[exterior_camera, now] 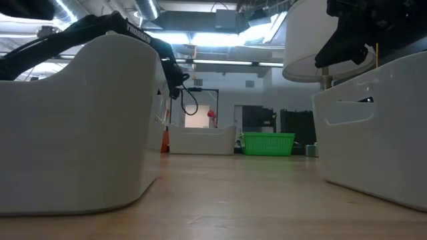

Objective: Stack baskets by color
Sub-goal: Stack the bottom orange bin on the orange bin

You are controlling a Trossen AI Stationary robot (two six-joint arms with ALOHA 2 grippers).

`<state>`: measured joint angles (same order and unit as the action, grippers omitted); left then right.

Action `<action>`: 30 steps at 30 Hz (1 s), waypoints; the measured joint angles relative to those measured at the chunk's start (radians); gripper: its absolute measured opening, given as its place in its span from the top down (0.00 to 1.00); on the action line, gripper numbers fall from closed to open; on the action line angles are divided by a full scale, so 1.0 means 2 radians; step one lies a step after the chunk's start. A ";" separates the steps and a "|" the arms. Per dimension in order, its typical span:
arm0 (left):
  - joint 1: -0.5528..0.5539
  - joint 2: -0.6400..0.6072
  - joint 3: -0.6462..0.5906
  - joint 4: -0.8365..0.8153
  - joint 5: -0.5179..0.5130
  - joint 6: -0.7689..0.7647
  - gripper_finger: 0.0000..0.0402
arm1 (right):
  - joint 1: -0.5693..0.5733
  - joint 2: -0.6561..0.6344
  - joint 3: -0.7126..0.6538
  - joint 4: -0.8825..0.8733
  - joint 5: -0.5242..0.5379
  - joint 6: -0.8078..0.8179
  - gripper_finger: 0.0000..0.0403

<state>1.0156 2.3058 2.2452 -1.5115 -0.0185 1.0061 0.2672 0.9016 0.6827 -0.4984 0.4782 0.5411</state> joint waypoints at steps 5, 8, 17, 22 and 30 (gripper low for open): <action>-0.013 0.000 -0.002 0.007 -0.001 0.004 1.00 | 0.000 0.000 0.000 0.000 0.000 0.000 0.75; -0.018 0.000 -0.018 0.007 -0.002 0.011 1.00 | 0.000 0.000 0.000 0.000 0.000 0.002 0.75; -0.026 0.001 -0.063 0.048 -0.009 -0.010 1.00 | 0.000 0.000 0.000 0.000 -0.001 0.002 0.75; -0.032 0.001 -0.065 0.081 -0.024 -0.018 1.00 | 0.000 0.000 0.000 0.000 -0.001 0.002 0.75; -0.034 0.001 -0.065 0.086 -0.038 -0.045 0.97 | 0.000 0.000 0.000 0.000 -0.005 0.002 0.75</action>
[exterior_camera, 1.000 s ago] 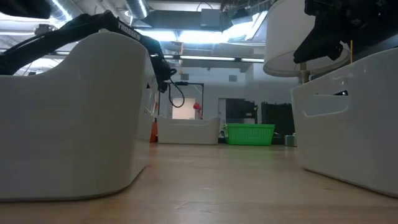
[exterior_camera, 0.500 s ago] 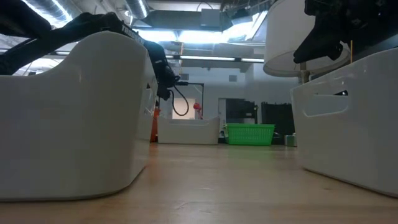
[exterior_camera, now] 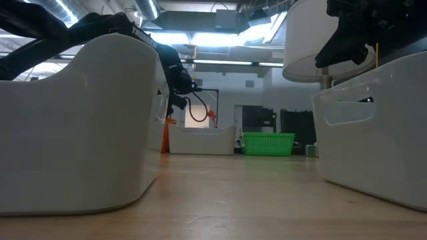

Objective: Stack baskets by color
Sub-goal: Stack the bottom orange bin on the orange bin, then stack the bottom green bin on the green bin

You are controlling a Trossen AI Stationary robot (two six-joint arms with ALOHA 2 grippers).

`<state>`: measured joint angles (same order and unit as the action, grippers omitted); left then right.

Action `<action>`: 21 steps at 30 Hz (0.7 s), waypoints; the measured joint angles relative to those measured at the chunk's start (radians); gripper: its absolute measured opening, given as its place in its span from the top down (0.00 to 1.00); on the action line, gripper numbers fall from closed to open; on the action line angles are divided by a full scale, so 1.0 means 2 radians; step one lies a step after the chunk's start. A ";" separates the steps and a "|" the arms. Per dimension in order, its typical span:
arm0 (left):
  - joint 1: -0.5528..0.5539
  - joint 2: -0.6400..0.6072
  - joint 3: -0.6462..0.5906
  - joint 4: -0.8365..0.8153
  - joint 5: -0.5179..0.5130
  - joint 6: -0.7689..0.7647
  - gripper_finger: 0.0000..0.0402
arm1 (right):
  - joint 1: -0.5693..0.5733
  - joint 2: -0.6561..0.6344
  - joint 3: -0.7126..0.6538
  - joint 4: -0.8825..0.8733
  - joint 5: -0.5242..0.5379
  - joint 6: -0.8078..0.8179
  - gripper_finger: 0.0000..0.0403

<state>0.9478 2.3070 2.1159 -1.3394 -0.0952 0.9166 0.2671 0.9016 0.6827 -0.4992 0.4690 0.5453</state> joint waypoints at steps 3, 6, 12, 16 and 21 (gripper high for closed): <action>0.000 0.000 0.000 -0.005 -0.002 -0.020 0.92 | 0.000 0.000 0.000 0.000 0.000 0.000 0.75; -0.001 0.000 0.000 -0.008 -0.011 -0.029 0.86 | 0.000 0.000 0.000 0.000 0.000 -0.001 0.75; -0.012 0.000 0.025 -0.024 -0.059 -0.051 0.80 | 0.000 0.000 0.000 -0.001 -0.001 -0.002 0.75; -0.025 -0.005 0.060 -0.052 -0.099 -0.082 0.80 | 0.000 0.000 0.000 -0.001 -0.001 -0.002 0.75; -0.054 -0.023 0.102 -0.109 -0.115 -0.232 0.80 | 0.000 0.003 0.000 -0.001 -0.001 -0.002 0.75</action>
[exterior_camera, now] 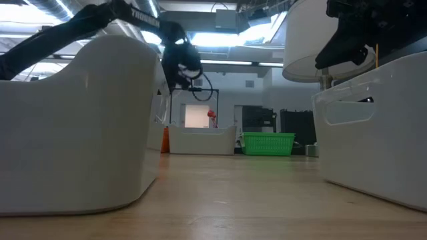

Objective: Stack baskets by color
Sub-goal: Stack the bottom green bin on the green bin

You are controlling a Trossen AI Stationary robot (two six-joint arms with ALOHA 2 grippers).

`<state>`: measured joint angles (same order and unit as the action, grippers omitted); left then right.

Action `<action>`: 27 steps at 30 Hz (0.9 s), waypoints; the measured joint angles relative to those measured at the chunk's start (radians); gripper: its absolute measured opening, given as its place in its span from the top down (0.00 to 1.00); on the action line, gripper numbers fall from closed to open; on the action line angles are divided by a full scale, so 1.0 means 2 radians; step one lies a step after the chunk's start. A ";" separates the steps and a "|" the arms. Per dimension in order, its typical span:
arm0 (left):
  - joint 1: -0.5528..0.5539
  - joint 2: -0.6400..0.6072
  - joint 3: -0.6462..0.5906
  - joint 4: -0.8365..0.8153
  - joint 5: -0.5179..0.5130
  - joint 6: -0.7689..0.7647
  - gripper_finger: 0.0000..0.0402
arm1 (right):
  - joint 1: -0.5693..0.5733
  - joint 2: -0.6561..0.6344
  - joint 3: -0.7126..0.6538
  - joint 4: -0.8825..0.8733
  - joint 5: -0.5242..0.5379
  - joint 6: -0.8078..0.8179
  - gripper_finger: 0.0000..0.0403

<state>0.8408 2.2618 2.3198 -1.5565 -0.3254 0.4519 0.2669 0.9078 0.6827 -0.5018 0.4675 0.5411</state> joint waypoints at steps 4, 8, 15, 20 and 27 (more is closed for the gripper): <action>-0.034 -0.020 0.009 -0.005 0.031 -0.153 0.80 | 0.000 0.011 0.000 0.000 0.000 0.000 0.75; -0.075 -0.047 0.010 -0.010 0.126 -0.198 0.80 | 0.000 0.027 0.000 -0.001 0.000 0.017 0.75; -0.176 -0.124 -0.035 -0.007 0.172 -0.218 0.80 | 0.000 0.033 0.000 0.007 0.000 0.073 0.75; -0.255 -0.230 -0.161 -0.007 0.162 -0.253 0.80 | 0.000 0.032 0.000 0.006 0.000 0.045 0.75; -0.353 -0.377 -0.400 0.033 0.140 -0.416 0.80 | 0.000 0.032 0.000 0.006 0.000 0.040 0.75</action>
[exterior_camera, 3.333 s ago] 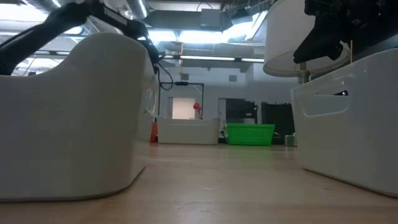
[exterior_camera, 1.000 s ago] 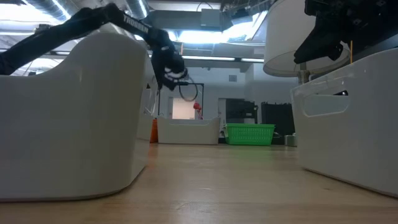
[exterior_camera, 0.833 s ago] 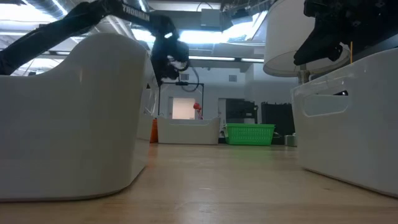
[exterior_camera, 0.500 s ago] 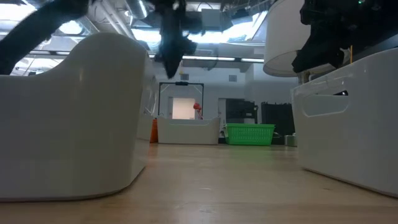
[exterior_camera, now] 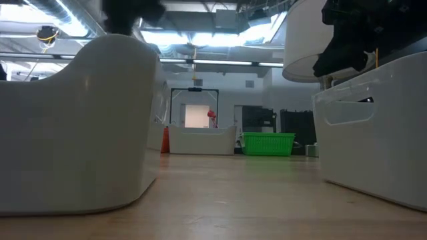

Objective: Stack baskets by color
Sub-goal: Stack the bottom green bin on the green bin

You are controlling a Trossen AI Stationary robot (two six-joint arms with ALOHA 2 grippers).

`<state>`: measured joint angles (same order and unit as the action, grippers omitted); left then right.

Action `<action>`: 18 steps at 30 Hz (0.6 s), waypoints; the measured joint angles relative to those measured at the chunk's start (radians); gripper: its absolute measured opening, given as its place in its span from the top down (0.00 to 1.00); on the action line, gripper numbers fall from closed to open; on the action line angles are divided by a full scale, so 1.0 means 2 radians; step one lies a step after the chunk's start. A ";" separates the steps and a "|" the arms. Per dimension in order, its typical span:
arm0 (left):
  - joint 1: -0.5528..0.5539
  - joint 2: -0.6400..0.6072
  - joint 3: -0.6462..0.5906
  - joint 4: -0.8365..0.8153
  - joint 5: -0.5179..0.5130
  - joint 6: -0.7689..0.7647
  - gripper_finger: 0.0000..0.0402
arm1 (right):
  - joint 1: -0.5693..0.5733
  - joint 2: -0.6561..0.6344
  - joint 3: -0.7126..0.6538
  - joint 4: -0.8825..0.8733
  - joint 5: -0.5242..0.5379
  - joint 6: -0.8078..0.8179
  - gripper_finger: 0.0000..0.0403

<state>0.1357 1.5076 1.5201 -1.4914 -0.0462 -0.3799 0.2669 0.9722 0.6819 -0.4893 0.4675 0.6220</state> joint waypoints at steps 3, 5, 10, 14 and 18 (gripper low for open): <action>-0.038 -0.042 -0.102 0.060 0.001 -0.073 0.80 | 0.000 0.000 0.000 0.000 0.000 -0.001 0.75; -0.056 -0.054 -0.165 0.119 0.001 -0.116 0.80 | 0.000 0.000 0.000 0.000 0.000 -0.001 0.75; -0.070 -0.044 -0.296 0.256 0.002 -0.199 0.80 | 0.000 0.000 0.000 0.000 0.000 -0.001 0.75; -0.060 -0.009 -0.339 0.384 0.011 -0.211 0.80 | 0.000 0.000 0.000 -0.001 0.000 -0.001 0.75; -0.048 0.019 -0.329 0.608 -0.008 -0.145 0.80 | 0.000 0.000 0.000 0.000 0.001 -0.004 0.75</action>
<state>0.0400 1.5456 0.8623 -0.2762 -0.0621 -0.6708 0.2670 0.9722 0.6819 -0.4901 0.4686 0.6144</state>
